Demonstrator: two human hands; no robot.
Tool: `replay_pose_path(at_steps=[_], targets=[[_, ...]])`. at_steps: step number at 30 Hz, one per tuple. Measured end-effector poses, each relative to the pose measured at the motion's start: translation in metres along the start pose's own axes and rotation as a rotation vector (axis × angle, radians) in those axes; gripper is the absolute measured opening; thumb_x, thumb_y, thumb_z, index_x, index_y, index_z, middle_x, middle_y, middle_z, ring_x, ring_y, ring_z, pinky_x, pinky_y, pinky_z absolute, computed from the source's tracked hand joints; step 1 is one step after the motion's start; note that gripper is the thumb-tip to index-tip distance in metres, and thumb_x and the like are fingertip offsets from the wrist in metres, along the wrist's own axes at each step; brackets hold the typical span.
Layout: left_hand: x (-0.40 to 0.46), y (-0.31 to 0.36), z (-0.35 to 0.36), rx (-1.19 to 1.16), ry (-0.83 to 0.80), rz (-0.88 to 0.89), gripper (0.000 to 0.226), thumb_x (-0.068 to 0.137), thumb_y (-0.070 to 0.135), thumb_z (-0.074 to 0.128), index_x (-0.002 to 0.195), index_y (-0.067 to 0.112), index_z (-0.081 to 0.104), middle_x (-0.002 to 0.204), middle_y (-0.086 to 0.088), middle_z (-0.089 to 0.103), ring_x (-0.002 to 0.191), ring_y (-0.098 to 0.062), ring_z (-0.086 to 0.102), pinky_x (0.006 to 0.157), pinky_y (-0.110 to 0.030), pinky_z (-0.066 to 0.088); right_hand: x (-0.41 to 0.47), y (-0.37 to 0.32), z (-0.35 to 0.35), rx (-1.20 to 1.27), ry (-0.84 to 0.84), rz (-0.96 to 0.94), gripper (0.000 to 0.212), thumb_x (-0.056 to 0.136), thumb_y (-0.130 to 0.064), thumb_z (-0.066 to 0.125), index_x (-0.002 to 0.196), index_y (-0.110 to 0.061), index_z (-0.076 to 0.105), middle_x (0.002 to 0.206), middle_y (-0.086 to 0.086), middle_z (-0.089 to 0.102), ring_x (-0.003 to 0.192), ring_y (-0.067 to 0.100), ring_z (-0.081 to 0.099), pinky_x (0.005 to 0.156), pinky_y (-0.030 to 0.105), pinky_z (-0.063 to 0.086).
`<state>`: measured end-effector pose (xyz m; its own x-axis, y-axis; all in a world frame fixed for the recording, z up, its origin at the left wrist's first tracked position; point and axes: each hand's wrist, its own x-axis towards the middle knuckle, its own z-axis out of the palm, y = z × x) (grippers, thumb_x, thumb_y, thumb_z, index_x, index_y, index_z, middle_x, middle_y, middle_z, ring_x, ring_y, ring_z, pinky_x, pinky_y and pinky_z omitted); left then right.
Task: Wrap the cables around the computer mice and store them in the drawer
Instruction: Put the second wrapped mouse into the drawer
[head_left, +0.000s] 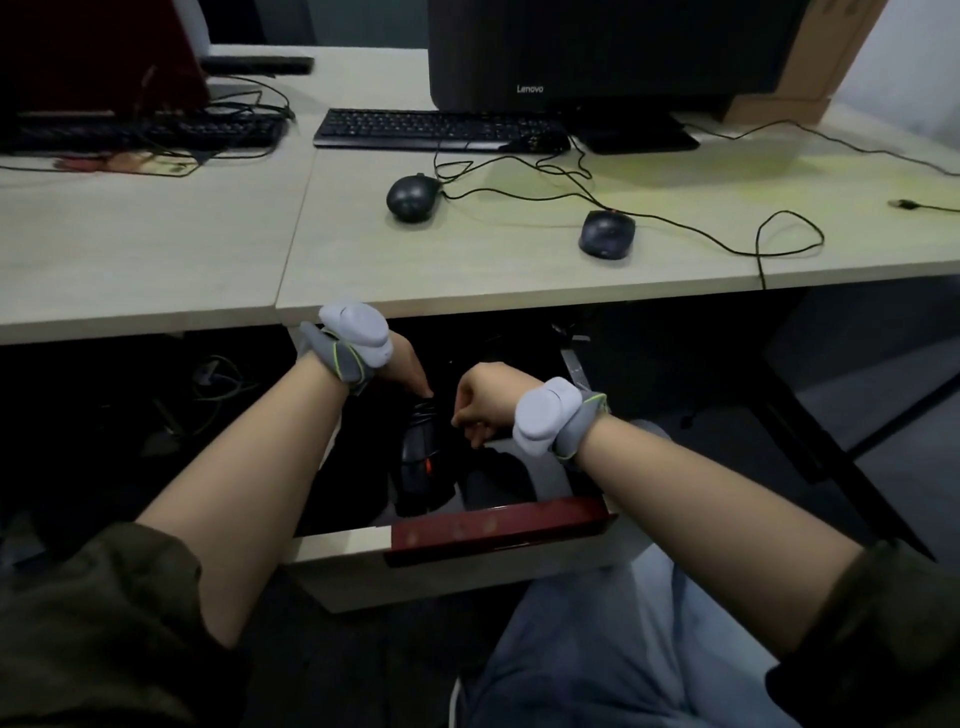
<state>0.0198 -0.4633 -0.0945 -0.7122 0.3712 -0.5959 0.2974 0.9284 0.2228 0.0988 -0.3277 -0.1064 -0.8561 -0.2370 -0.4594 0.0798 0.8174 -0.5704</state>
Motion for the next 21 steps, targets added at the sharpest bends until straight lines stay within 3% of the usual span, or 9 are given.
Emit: replay_pose_path(at_steps=[3, 5, 7, 9, 13, 15, 17, 19, 21], targets=[[0.003, -0.002, -0.001, -0.009, 0.007, -0.024, 0.034, 0.087, 0.02, 0.062, 0.117, 0.004, 0.063, 0.1, -0.007, 0.066, 0.082, -0.012, 0.058, 0.063, -0.022, 0.046, 0.0, -0.007, 0.004, 0.038, -0.042, -0.001, 0.012, 0.09, -0.008, 0.056, 0.086, 0.002, 0.062, 0.098, 0.026, 0.07, 0.089, 0.036, 0.069, 0.081, 0.037, 0.054], [0.005, -0.003, 0.002, -0.051, 0.045, -0.071, 0.025, 0.084, 0.015, 0.063, 0.105, 0.002, 0.066, 0.076, -0.002, 0.062, 0.065, -0.012, 0.056, 0.055, -0.02, 0.044, 0.0, -0.011, 0.009, 0.077, -0.082, -0.006, 0.013, 0.089, -0.008, 0.057, 0.087, 0.003, 0.063, 0.1, 0.027, 0.069, 0.091, 0.036, 0.068, 0.085, 0.04, 0.053], [0.007, -0.003, 0.001, -0.068, 0.044, -0.083, 0.006, 0.085, 0.014, 0.062, 0.086, 0.009, 0.065, 0.067, 0.002, 0.058, 0.057, -0.008, 0.055, 0.052, -0.019, 0.044, 0.0, -0.013, 0.012, 0.093, -0.121, -0.024, 0.018, 0.088, -0.009, 0.058, 0.092, 0.008, 0.066, 0.1, 0.027, 0.069, 0.086, 0.031, 0.067, 0.086, 0.039, 0.053], [0.004, 0.003, -0.006, -0.096, -0.026, -0.055, 0.011, 0.087, 0.015, 0.061, 0.076, 0.014, 0.062, 0.068, 0.003, 0.059, 0.053, -0.006, 0.056, 0.05, -0.017, 0.045, -0.002, -0.012, 0.009, 0.117, -0.145, -0.04, 0.022, 0.089, -0.008, 0.057, 0.098, 0.01, 0.065, 0.1, 0.028, 0.069, 0.087, 0.029, 0.066, 0.087, 0.038, 0.053], [-0.006, 0.02, -0.022, -0.184, -0.137, 0.003, 0.012, 0.089, 0.018, 0.059, 0.099, 0.013, 0.064, 0.093, -0.004, 0.064, 0.083, -0.014, 0.063, 0.06, -0.017, 0.049, -0.007, -0.011, -0.008, 0.153, -0.167, -0.045, 0.023, 0.089, -0.009, 0.057, 0.101, 0.01, 0.064, 0.103, 0.026, 0.068, 0.096, 0.034, 0.067, 0.09, 0.04, 0.053], [-0.009, 0.028, -0.03, -0.241, -0.12, 0.018, 0.006, 0.09, 0.017, 0.058, 0.09, 0.014, 0.062, 0.091, -0.005, 0.066, 0.072, -0.009, 0.066, 0.057, -0.015, 0.05, -0.008, -0.01, -0.018, 0.16, -0.169, -0.039, 0.026, 0.09, -0.008, 0.055, 0.104, 0.012, 0.063, 0.106, 0.027, 0.067, 0.086, 0.032, 0.067, 0.086, 0.037, 0.054], [-0.01, 0.038, -0.042, -0.305, -0.102, 0.04, 0.01, 0.09, 0.018, 0.057, 0.082, 0.016, 0.061, 0.075, 0.0, 0.069, 0.057, -0.002, 0.065, 0.055, -0.015, 0.051, -0.009, -0.008, -0.032, 0.16, -0.17, -0.019, 0.028, 0.091, -0.008, 0.054, 0.106, 0.014, 0.061, 0.107, 0.028, 0.066, 0.073, 0.022, 0.065, 0.078, 0.029, 0.054], [-0.014, 0.051, -0.055, -0.356, -0.116, 0.048, 0.011, 0.091, 0.02, 0.056, 0.082, 0.015, 0.062, 0.069, 0.002, 0.069, 0.059, -0.005, 0.066, 0.061, -0.017, 0.053, -0.012, -0.004, -0.051, 0.163, -0.167, -0.003, 0.027, 0.091, -0.009, 0.053, 0.106, 0.012, 0.061, 0.108, 0.027, 0.066, 0.067, 0.014, 0.065, 0.07, 0.022, 0.055], [-0.016, 0.068, -0.072, -0.366, -0.116, 0.052, 0.015, 0.092, 0.022, 0.054, 0.082, 0.014, 0.062, 0.07, 0.0, 0.069, 0.061, -0.007, 0.066, 0.062, -0.018, 0.053, -0.016, 0.002, -0.076, 0.163, -0.127, 0.009, 0.022, 0.091, -0.008, 0.054, 0.102, 0.009, 0.062, 0.109, 0.027, 0.066, 0.077, 0.022, 0.069, 0.067, 0.019, 0.054]])
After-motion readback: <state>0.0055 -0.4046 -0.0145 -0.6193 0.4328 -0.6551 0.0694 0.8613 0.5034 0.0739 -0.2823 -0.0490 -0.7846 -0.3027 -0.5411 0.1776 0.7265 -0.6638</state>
